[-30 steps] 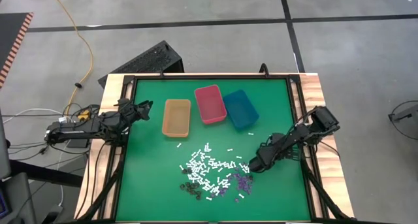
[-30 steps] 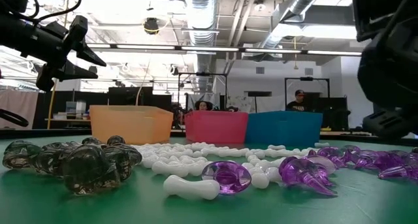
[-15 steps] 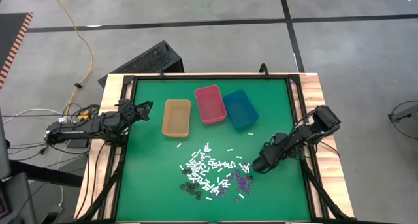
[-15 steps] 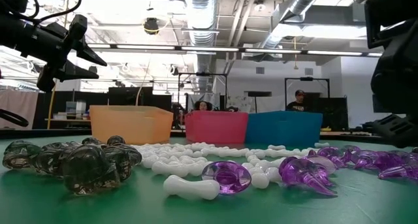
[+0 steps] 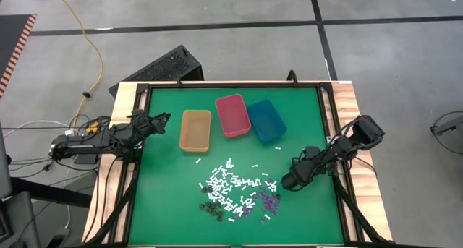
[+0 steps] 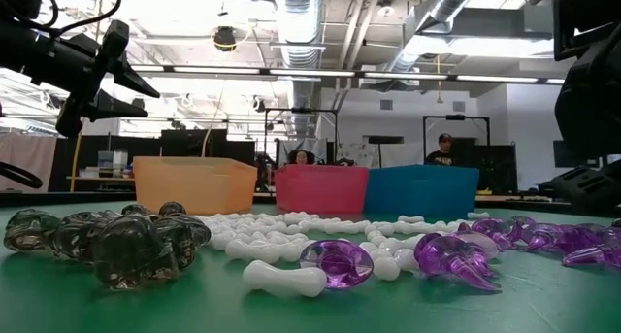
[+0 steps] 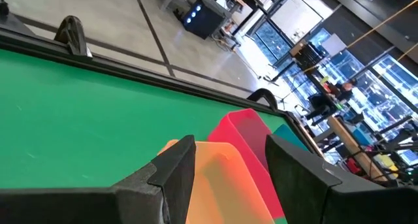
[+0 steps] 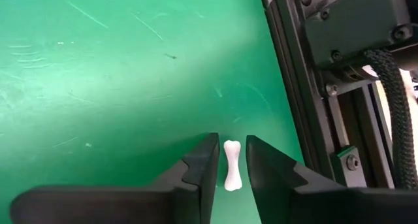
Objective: Sort Halloween decoration
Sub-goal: Put the white bone toy into the blue bin
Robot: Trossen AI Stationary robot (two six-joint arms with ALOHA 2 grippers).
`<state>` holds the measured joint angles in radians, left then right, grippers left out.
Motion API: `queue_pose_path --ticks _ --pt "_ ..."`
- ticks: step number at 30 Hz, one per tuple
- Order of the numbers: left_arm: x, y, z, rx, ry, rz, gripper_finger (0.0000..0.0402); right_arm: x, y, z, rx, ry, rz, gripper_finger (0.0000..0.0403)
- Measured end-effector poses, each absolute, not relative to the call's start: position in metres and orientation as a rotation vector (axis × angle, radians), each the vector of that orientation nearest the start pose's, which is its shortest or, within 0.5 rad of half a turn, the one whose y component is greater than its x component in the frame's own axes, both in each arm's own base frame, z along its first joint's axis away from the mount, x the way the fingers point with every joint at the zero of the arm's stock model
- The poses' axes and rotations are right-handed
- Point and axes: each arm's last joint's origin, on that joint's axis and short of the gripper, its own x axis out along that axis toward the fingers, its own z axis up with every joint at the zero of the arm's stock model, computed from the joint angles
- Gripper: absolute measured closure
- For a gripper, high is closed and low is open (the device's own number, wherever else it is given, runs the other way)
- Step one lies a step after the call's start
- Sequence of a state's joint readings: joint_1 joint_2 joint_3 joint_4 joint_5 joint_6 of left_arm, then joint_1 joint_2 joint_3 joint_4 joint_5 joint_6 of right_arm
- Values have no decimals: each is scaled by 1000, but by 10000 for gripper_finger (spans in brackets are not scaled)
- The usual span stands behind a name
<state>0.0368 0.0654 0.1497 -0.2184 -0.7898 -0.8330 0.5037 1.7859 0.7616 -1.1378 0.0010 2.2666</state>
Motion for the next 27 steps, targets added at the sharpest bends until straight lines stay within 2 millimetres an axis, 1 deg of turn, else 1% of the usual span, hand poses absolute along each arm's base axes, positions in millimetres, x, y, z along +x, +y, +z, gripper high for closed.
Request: queue_pose_path --ticks 3,9,13,16,20,23,27 --pt "82 24 189 -734 -222 825 225 176 97 103 812 1199 -1829 303" --pt "82 24 189 -735 -221 823 225 179 99 104 809 1210 -1815 346" --pt "82 24 189 -735 -221 824 225 186 99 109 804 1218 -1795 356" --pt "82 24 189 -735 -221 824 225 196 98 114 822 1217 -1762 357" --pt "82 24 189 -735 -221 824 225 213 98 124 847 1181 -1685 357" --pt "82 24 189 -735 -221 824 225 227 97 132 843 1112 -1619 359" --pt "82 24 189 -735 -222 823 225 243 90 142 810 1039 -1547 361"
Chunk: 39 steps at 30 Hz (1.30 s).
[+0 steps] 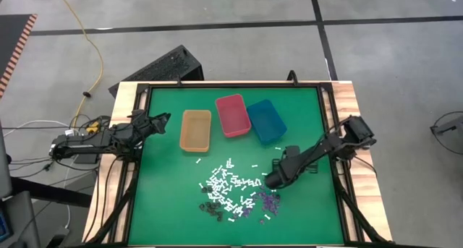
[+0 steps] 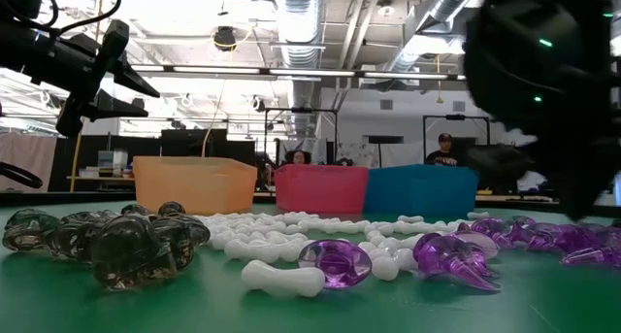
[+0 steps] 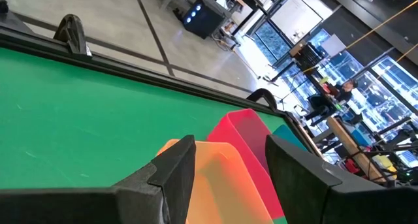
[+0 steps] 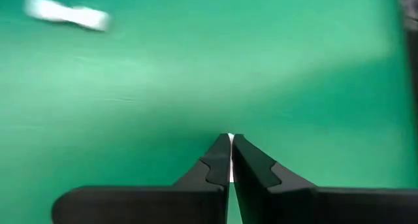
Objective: Sort Halloween decoration
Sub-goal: Put the white bone toy into the blue bin
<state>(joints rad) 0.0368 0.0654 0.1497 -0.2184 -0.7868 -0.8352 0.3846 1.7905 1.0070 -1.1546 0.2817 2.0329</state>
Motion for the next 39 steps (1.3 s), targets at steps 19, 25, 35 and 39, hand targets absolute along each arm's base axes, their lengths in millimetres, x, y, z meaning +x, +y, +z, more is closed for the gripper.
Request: queue_pose_path --ticks 19,25,35,39 --pt "82 24 189 -714 -214 829 225 292 31 186 592 998 -1409 341" --pt "83 23 189 -677 -182 802 225 280 68 180 552 828 -1274 296" --pt "84 22 190 -668 -154 737 225 175 74 210 601 621 -1014 280" --pt "84 22 190 -666 -153 738 225 150 66 201 681 472 -798 280"
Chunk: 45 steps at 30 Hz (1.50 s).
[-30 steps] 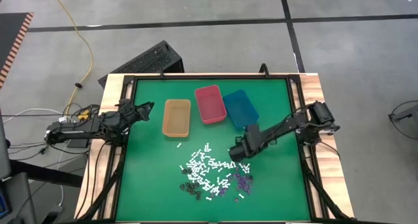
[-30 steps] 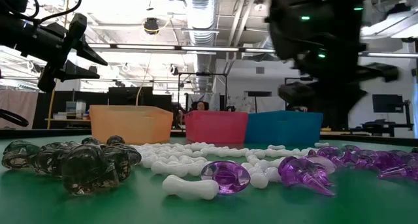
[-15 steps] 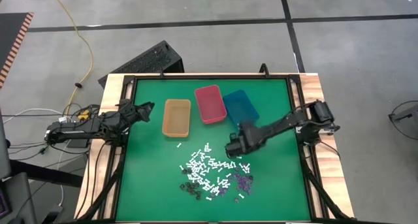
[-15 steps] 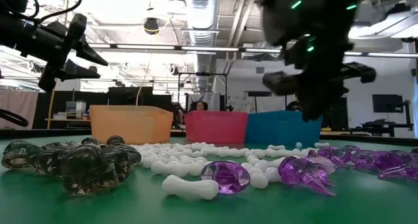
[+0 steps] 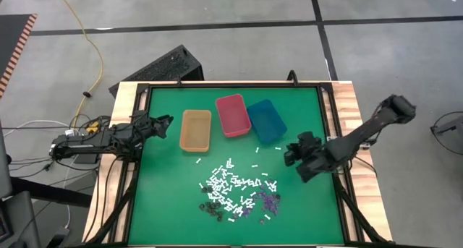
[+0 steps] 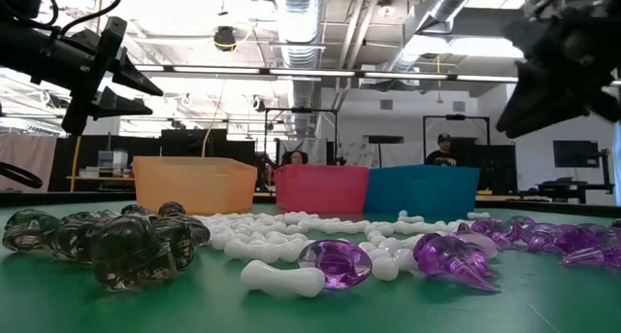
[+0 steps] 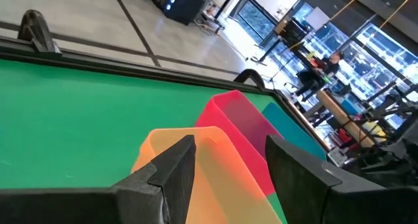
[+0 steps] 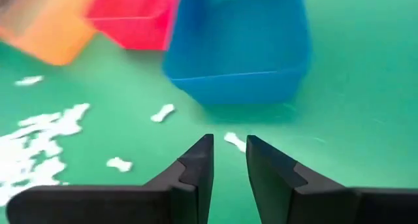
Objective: Sort Halloween decoration
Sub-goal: Put the white bone toy into the blue bin
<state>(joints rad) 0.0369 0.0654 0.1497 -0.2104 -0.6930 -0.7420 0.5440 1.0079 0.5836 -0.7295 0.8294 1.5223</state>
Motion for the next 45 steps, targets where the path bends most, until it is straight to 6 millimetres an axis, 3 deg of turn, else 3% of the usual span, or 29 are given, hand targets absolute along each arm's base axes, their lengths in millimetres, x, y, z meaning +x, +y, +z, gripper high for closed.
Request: queue_pose_path --ticks 4,8,15,22,28,45 --pt "84 22 190 -641 -145 739 225 137 57 181 734 304 -653 280" --pt "84 22 192 -592 -146 735 225 129 46 161 708 258 -624 278" --pt "85 22 198 -478 -154 724 222 131 35 158 475 331 -647 223" --pt "85 22 198 -401 -127 721 179 137 27 145 406 495 -657 161" --pt "85 22 198 -400 -126 719 145 151 29 134 266 558 -629 158" --pt "85 22 198 -410 -132 728 145 169 28 114 201 635 -590 158"
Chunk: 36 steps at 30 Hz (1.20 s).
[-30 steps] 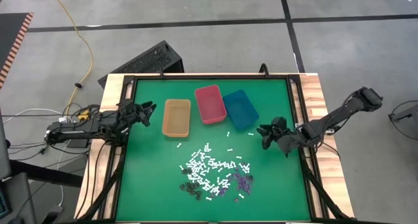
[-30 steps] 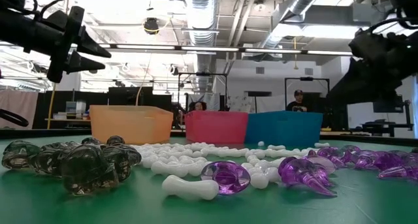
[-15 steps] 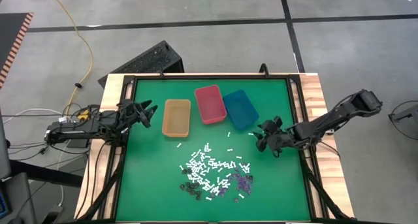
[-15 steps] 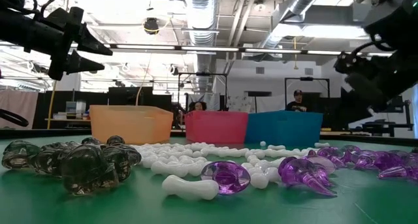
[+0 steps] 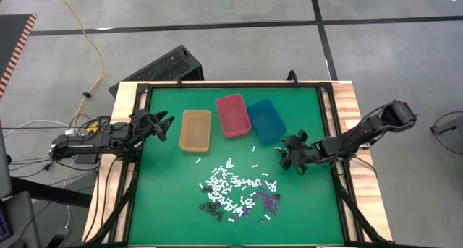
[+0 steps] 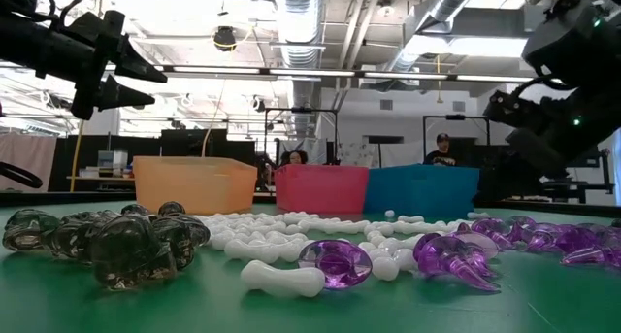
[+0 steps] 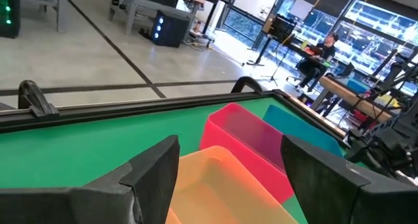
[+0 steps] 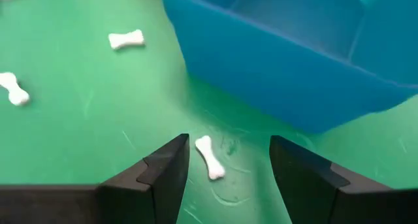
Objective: Sort Halloween decoration
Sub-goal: Put the white bone toy into the blue bin
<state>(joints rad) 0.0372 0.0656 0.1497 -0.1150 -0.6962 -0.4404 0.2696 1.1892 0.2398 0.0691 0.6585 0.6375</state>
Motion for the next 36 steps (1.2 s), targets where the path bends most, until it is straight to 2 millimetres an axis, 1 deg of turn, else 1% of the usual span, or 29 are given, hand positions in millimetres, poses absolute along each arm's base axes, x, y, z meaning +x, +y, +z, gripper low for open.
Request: queue_pose_path --ticks 3,8,10,13,21,26,30,36 --pt "85 22 198 -412 -134 734 145 170 26 107 202 688 -587 158" --pt "85 22 198 -418 -137 735 145 178 23 100 196 715 -553 159" --pt "85 22 198 -418 -137 735 145 179 22 98 211 721 -548 165" --pt "85 22 198 -418 -137 735 145 180 20 95 240 739 -546 192" --pt "85 22 198 -418 -137 735 145 180 24 94 244 751 -522 304" --pt "85 22 198 -426 -140 734 145 180 24 94 267 744 -528 361" --pt "85 22 198 -428 -141 734 145 182 25 99 294 698 -509 378" --pt "85 22 198 -426 -140 734 145 180 24 114 330 629 -472 380"
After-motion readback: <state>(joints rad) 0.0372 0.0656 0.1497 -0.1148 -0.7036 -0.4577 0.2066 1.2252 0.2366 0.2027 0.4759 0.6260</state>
